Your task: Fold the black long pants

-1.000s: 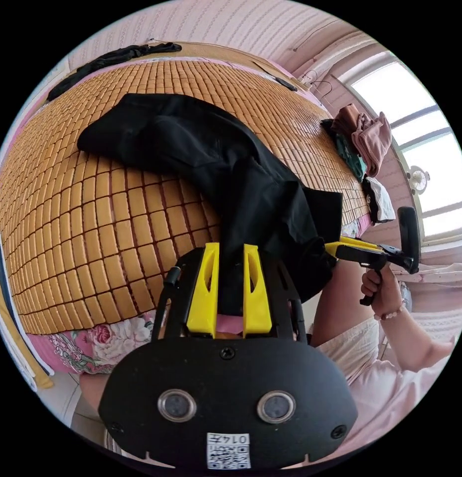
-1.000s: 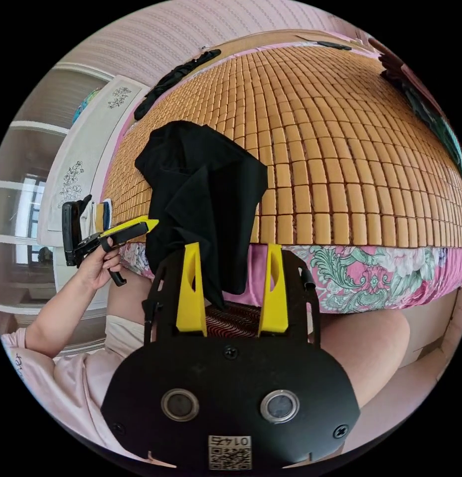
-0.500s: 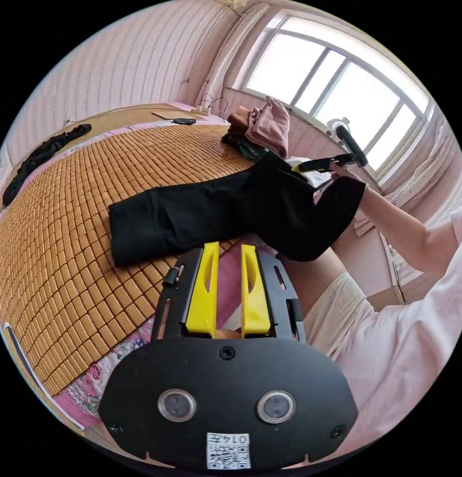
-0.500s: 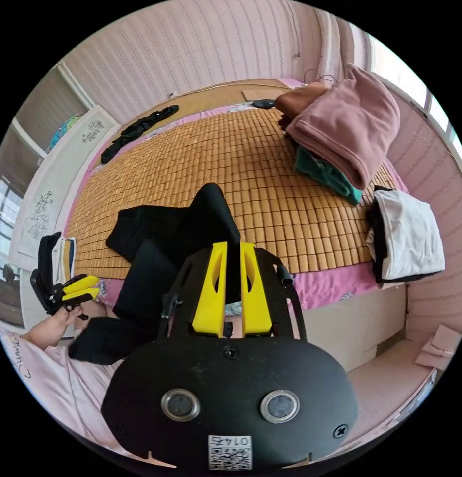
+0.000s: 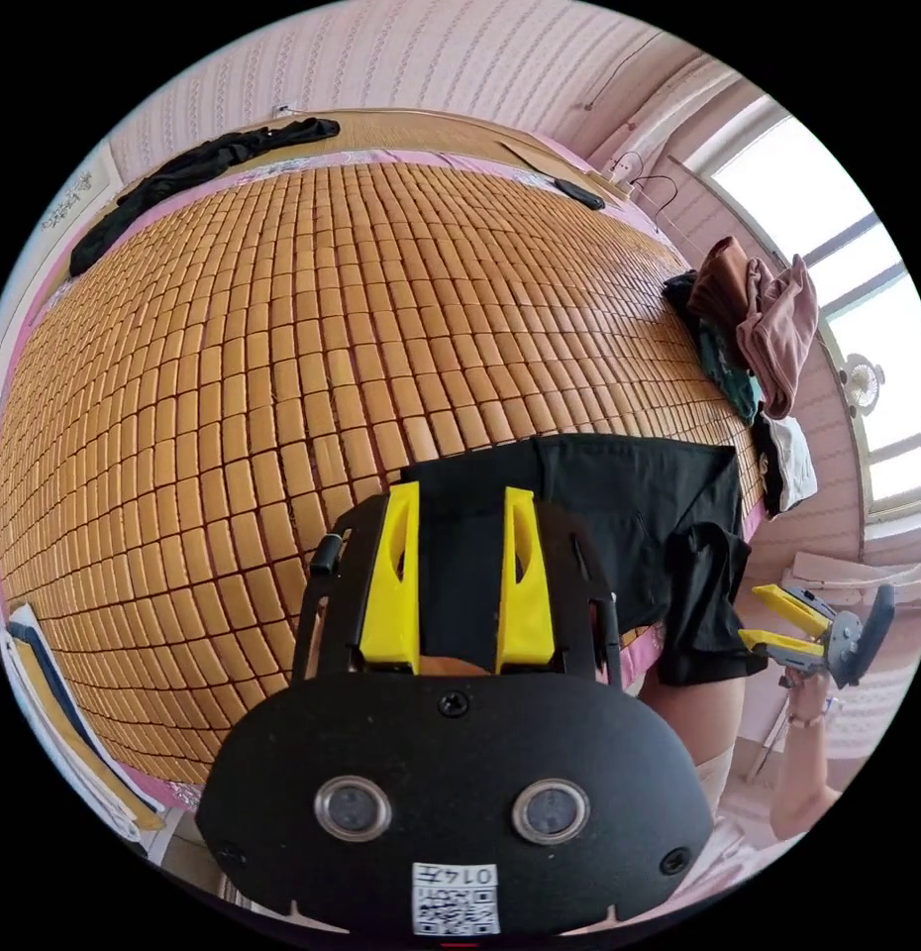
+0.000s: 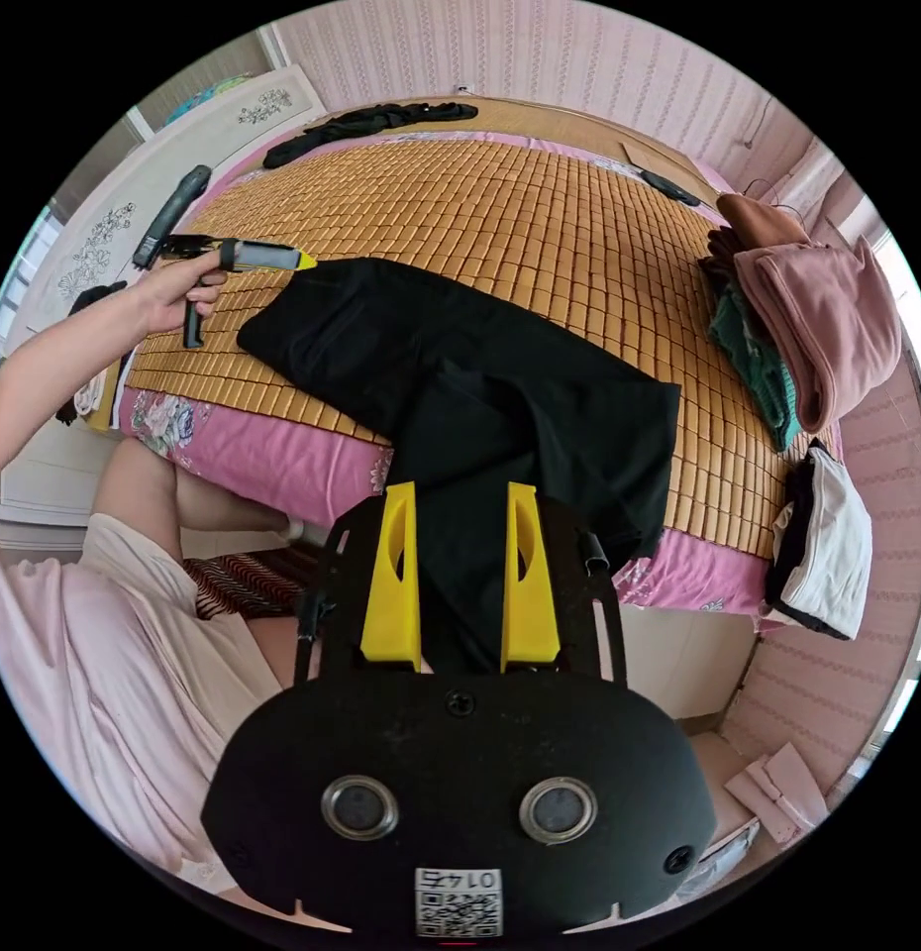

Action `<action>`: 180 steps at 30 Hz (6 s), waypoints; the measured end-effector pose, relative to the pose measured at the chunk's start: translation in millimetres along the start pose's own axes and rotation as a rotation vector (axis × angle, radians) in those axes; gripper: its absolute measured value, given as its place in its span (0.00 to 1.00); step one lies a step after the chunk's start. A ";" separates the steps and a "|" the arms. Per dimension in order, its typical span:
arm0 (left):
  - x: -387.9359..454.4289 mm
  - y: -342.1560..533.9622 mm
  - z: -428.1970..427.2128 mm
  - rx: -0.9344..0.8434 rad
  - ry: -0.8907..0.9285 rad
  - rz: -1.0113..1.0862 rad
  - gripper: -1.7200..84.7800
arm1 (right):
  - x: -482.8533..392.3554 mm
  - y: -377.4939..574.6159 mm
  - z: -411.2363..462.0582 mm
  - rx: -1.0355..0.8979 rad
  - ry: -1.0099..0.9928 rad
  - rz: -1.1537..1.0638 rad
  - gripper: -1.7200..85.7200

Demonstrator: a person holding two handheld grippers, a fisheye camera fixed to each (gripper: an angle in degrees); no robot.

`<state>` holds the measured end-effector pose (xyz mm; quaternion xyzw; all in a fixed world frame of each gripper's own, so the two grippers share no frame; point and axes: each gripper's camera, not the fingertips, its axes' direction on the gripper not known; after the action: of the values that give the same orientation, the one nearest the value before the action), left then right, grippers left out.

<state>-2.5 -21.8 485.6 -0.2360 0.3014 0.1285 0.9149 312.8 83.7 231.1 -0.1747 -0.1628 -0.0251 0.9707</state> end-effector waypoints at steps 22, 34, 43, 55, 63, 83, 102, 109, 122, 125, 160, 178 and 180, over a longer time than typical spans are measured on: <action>27.0 157.8 -88.7 0.201 0.055 0.164 0.09 | -121.4 -215.7 109.9 -0.082 0.046 -0.285 0.07; 30.6 182.1 -88.0 0.309 0.387 -0.060 0.19 | -166.4 -62.5 65.8 0.073 -0.102 -0.333 0.02; 63.5 215.9 -75.4 0.155 0.284 -0.048 0.07 | -192.6 -40.4 77.3 -0.010 -0.086 -0.438 0.04; 52.6 274.8 -116.1 0.140 0.374 -0.032 0.01 | -146.7 -176.9 22.7 0.043 -0.158 -0.515 0.14; 52.4 313.9 -151.4 0.176 0.399 0.025 0.01 | -193.6 -197.0 72.0 -0.166 0.061 -0.636 0.13; 289.9 282.7 -564.8 1.209 0.950 0.866 0.01 | 19.6 45.5 -657.0 1.289 0.018 -0.244 0.03; 16.2 452.5 -339.5 0.494 0.370 0.050 0.01 | -73.7 -103.4 -140.5 0.267 -0.715 -0.084 0.03; -13.3 447.4 -371.2 0.627 0.421 0.001 0.01 | -73.5 -111.2 -202.7 0.384 -0.669 -0.218 0.03; -150.4 452.5 -465.6 0.871 0.051 -0.341 0.01 | -289.1 -265.4 -245.4 0.347 -0.554 -0.560 0.09; -218.9 472.8 -407.9 0.625 0.030 -0.624 0.02 | -289.0 -249.6 -173.9 0.193 -0.575 -0.570 0.12; -78.5 310.3 -240.7 0.089 -0.325 0.007 0.12 | 186.9 84.6 -40.7 -0.064 -0.169 0.649 0.14; -74.0 317.4 -231.3 0.046 -0.285 0.004 0.01 | 275.7 -38.5 -278.6 0.526 -0.163 0.493 0.11; -74.1 318.3 -231.5 0.044 -0.294 0.015 0.01 | 281.6 -44.3 -256.0 0.447 -0.143 0.523 0.14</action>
<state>-294.4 125.9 254.4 -0.1923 0.1689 0.1620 0.9530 653.1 -44.5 110.3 0.0049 -0.1813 0.2732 0.9447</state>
